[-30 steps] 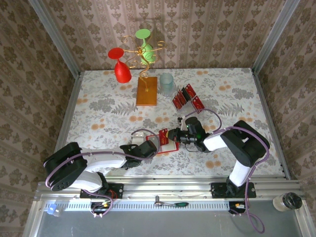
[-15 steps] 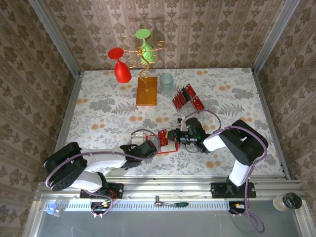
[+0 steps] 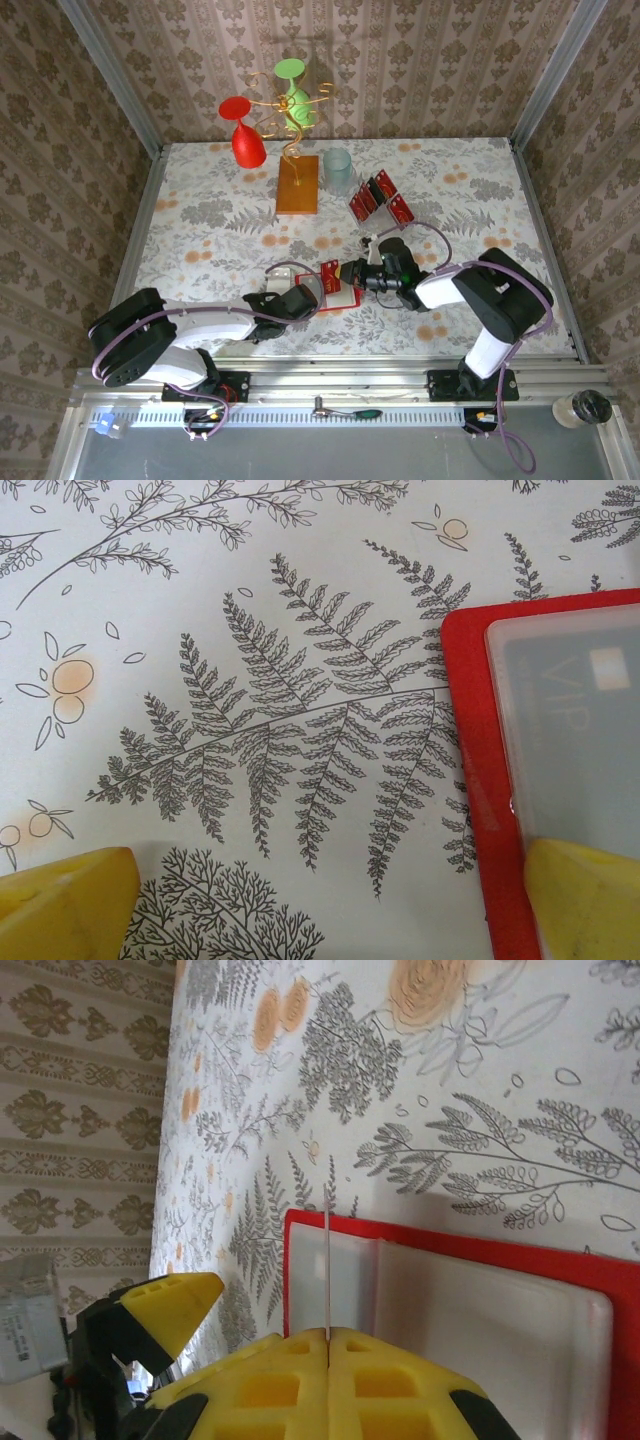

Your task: Put the credit cards into the card holder

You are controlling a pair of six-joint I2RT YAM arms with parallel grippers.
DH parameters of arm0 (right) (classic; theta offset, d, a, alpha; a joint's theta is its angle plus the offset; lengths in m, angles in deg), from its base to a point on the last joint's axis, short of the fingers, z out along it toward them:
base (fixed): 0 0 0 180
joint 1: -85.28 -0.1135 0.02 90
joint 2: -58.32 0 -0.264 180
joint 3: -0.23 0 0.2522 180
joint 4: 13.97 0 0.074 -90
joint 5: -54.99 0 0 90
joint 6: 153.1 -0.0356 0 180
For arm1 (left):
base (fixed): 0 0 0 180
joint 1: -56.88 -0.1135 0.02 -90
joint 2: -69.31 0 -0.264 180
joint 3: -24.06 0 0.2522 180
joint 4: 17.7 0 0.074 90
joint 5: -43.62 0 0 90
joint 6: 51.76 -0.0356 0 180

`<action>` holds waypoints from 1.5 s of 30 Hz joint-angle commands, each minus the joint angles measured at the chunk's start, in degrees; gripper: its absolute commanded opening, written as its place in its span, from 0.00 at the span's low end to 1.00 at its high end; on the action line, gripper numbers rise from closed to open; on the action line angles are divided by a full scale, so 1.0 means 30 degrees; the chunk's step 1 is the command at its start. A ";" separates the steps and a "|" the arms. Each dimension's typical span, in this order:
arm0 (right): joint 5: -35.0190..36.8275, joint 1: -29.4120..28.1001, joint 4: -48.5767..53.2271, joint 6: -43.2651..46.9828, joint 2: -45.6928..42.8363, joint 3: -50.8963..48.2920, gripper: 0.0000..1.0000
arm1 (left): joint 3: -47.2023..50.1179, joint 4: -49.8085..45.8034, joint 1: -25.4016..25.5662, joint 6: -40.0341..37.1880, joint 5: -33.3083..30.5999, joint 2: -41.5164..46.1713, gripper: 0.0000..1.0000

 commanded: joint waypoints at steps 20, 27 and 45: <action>0.2632 -0.0213 -0.2645 -0.0156 0.1816 0.0795 0.00 | -0.0165 -0.0896 0.0312 0.0312 -0.0201 -0.0139 1.00; 0.2535 -0.0336 -0.2811 -0.0264 0.2290 0.1037 0.00 | -0.0135 -0.1028 0.0334 0.0369 -0.0289 -0.0006 1.00; 0.2768 -0.0341 -0.3514 -0.0206 0.2714 0.0252 0.00 | -0.0046 -0.0962 0.0334 0.0472 -0.0318 0.0035 1.00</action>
